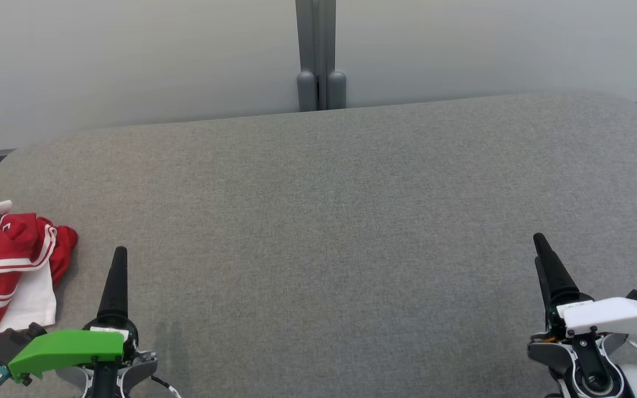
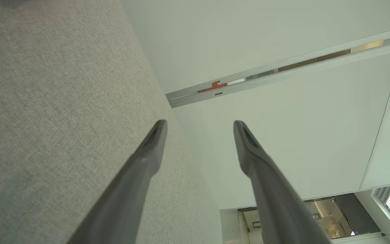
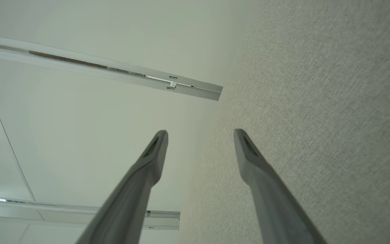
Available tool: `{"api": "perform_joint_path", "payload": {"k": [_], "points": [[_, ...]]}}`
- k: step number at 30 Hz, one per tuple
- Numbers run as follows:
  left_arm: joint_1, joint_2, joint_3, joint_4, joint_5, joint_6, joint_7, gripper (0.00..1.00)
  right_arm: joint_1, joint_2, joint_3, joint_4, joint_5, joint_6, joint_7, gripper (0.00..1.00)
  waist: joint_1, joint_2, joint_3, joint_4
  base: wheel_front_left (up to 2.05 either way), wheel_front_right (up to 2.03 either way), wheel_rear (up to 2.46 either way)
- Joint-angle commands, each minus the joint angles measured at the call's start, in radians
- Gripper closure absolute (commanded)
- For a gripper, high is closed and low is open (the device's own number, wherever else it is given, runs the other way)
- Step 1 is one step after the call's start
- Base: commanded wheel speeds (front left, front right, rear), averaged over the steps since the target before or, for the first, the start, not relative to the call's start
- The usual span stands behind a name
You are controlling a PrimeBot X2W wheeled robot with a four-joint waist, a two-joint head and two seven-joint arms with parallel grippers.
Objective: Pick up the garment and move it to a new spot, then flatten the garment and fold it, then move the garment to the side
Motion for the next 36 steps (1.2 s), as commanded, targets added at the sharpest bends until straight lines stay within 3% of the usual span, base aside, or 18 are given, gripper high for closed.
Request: {"api": "perform_joint_path", "payload": {"k": [1, 14, 36], "points": [[-0.030, 0.012, -0.005, -0.021, 0.050, 0.000, -0.011, 0.00, -0.020, -0.008, 0.006, -0.025, -0.047, 0.000, -0.012, 0.00, 0.0000, 0.0000, -0.001, 0.000, 0.00, 0.00, 0.00], [-0.025, 0.013, -0.039, -0.026, 0.304, 0.002, -0.064, 0.00, -0.006, -0.016, 0.044, -0.057, -0.324, 0.000, -0.065, 0.00, 0.0000, 0.0000, -0.007, 0.001, 0.00, 0.00, 0.00], [-0.037, 0.018, -0.079, 0.014, 0.617, 0.012, -0.137, 0.00, 0.005, -0.026, 0.096, -0.071, -0.624, 0.001, -0.121, 0.00, 0.0000, 0.0000, -0.014, 0.002, 0.00, 0.00, 0.00]]}}
